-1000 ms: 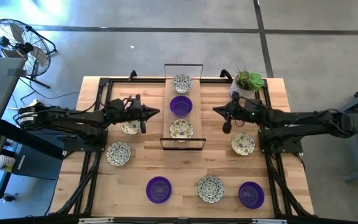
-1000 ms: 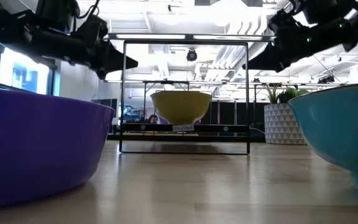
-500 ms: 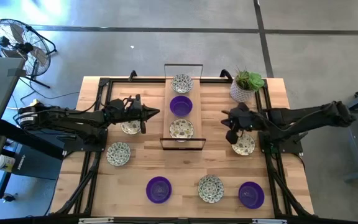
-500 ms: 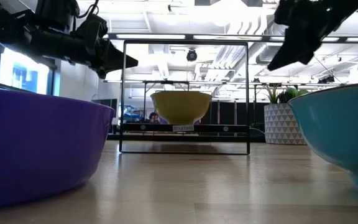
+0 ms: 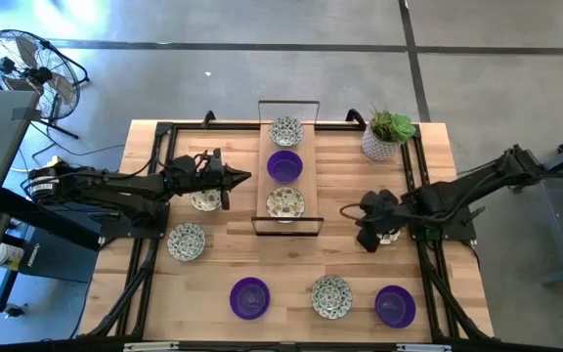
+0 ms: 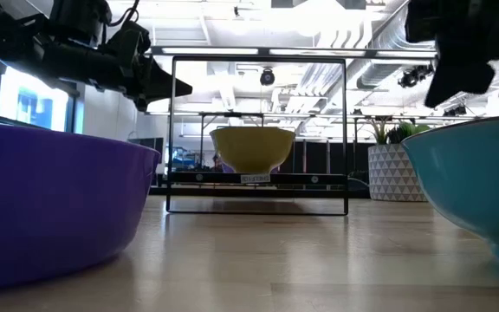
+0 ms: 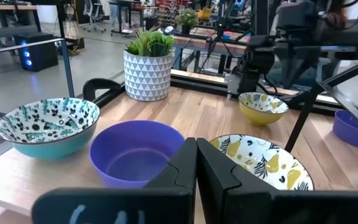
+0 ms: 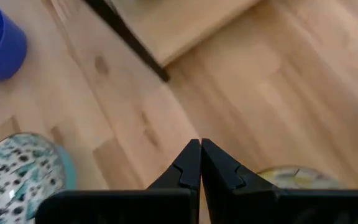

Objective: Pick & Place Mini bowls
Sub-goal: Stack the right violet bowl on top of the violet bowl on the shelf, then stack the left yellow patterned bowl on top of the yellow patterned bowl on the shelf

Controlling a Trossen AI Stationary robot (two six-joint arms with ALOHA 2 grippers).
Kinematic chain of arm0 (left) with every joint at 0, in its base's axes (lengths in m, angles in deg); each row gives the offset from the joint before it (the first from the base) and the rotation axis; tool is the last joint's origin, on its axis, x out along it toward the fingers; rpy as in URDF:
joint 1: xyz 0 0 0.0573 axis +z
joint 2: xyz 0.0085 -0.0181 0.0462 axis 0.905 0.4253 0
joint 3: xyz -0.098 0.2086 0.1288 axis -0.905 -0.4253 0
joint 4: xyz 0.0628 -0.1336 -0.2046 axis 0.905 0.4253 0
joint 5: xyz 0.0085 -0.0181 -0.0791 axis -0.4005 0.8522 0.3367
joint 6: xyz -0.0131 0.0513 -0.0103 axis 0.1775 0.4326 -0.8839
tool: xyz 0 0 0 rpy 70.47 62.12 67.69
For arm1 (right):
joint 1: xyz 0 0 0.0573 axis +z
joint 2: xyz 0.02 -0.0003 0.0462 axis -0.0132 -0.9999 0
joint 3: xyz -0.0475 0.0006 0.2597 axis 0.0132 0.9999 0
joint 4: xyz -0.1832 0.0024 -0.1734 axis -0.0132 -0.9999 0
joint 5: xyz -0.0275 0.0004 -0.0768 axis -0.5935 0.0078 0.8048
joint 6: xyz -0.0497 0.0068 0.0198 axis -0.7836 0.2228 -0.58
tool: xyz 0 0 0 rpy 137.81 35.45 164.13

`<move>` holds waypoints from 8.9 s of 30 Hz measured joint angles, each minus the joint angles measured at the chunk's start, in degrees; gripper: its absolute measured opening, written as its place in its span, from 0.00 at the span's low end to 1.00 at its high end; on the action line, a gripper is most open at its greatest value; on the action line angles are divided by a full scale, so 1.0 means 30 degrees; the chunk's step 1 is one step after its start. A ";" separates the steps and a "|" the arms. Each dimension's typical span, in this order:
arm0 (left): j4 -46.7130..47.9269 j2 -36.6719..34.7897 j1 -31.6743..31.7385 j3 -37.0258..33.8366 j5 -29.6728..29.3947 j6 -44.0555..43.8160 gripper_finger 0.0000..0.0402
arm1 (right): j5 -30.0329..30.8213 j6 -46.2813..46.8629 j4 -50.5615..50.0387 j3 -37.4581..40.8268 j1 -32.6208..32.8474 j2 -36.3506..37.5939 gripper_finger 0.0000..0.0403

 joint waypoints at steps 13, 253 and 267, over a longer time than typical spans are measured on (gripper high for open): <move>-0.0674 0.0015 -0.0007 0.0029 0.0562 -0.0599 0.00 | -0.3183 1.1922 -0.3388 -0.4233 0.4612 -0.5043 0.00; -0.5232 -0.0962 0.3504 -0.4495 0.1668 -0.3298 0.00 | -0.4245 -2.3168 1.0883 -0.3077 -1.1298 -0.4769 0.02; -0.1632 -0.0969 0.3504 -0.1647 0.4680 -0.3422 0.00 | -0.3892 -2.1407 2.2813 0.7805 -1.1306 0.2197 0.00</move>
